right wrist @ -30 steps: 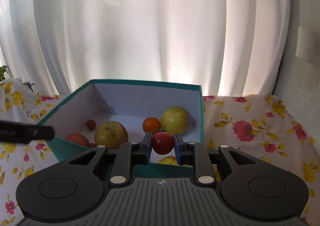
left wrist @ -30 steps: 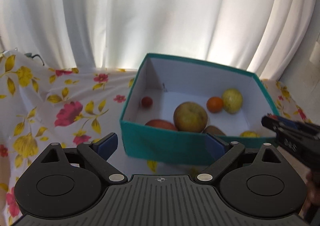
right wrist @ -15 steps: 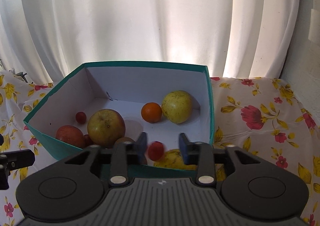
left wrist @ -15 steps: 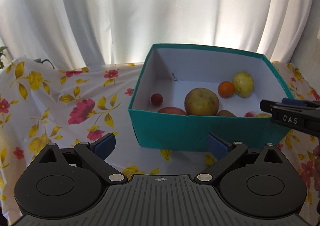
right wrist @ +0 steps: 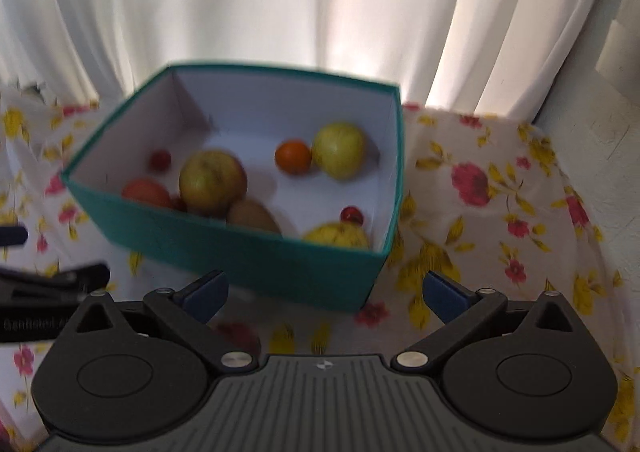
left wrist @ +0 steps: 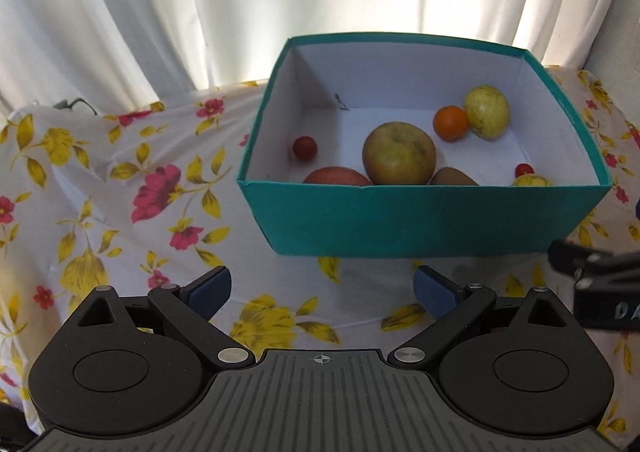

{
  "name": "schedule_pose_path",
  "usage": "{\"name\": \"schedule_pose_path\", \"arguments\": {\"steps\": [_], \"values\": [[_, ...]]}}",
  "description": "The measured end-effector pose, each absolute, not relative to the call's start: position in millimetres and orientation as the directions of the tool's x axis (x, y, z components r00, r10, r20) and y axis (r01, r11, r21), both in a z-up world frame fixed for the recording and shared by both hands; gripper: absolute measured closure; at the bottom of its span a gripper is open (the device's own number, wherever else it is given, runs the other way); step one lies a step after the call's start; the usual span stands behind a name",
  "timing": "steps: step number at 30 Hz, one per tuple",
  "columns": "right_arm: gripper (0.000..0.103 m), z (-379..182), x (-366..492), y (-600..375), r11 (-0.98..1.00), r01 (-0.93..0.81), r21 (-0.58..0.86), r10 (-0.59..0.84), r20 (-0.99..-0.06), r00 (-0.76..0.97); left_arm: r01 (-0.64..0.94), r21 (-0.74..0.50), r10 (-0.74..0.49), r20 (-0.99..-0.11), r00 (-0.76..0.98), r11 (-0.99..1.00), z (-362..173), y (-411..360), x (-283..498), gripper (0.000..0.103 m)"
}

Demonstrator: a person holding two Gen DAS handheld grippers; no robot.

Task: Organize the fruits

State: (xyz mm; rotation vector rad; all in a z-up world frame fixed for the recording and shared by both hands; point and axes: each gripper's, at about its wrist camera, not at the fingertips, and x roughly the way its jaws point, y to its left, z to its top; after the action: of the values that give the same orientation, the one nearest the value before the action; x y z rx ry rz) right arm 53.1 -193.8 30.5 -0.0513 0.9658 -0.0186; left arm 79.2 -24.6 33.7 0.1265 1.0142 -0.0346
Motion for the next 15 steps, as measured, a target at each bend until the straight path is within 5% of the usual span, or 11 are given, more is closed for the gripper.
{"name": "schedule_pose_path", "arguments": {"steps": [15], "values": [[0.000, 24.9, 69.2, -191.5, 0.995, 0.089, -0.052, -0.089, -0.875, 0.477, 0.114, 0.148, 0.076, -0.874, 0.479, 0.983, 34.7, -37.9, 101.9, 0.003]]}}
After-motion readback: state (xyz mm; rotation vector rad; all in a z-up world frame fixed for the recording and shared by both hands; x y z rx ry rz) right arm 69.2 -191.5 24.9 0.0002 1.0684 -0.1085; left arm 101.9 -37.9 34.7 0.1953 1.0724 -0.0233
